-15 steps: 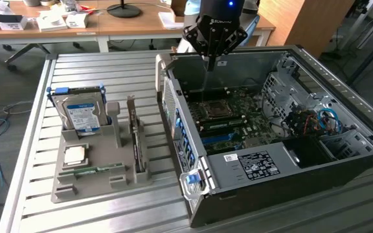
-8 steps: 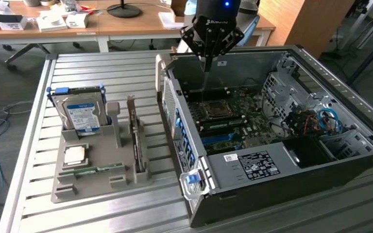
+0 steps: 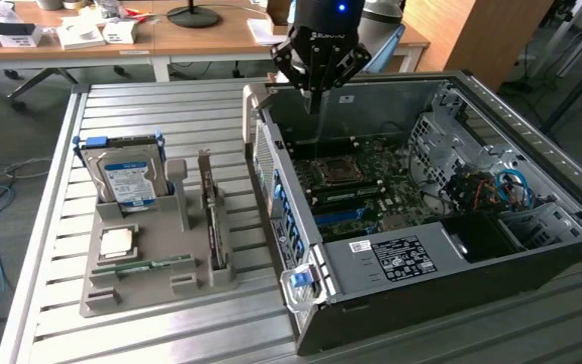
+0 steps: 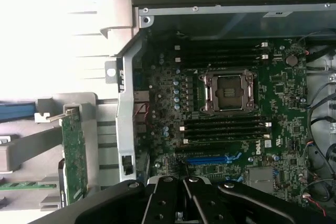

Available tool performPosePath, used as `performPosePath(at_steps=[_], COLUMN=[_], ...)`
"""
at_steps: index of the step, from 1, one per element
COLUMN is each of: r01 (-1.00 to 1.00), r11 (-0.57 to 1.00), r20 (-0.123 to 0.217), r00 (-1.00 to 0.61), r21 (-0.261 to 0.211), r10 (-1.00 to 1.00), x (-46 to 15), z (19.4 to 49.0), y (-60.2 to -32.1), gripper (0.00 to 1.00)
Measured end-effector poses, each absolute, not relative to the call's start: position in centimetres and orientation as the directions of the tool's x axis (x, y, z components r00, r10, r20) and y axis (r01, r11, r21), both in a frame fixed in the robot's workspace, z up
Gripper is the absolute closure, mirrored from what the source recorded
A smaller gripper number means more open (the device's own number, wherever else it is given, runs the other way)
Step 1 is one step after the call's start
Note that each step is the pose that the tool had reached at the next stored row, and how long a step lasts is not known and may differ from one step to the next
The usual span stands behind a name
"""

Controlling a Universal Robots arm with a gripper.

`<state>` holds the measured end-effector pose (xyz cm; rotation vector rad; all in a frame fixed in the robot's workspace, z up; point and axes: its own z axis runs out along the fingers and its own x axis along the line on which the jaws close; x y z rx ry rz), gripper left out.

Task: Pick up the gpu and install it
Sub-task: 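Reach for the gpu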

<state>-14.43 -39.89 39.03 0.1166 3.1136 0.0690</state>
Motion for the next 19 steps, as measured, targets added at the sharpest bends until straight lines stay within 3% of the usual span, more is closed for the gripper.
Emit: performPosePath(at_steps=[19], r01=[0.074], r11=[0.996], r20=[-0.023], r00=[-0.997], r21=[0.045], r10=[0.075], x=[-17.4], z=[38.7], y=[-39.9], gripper=[0.89])
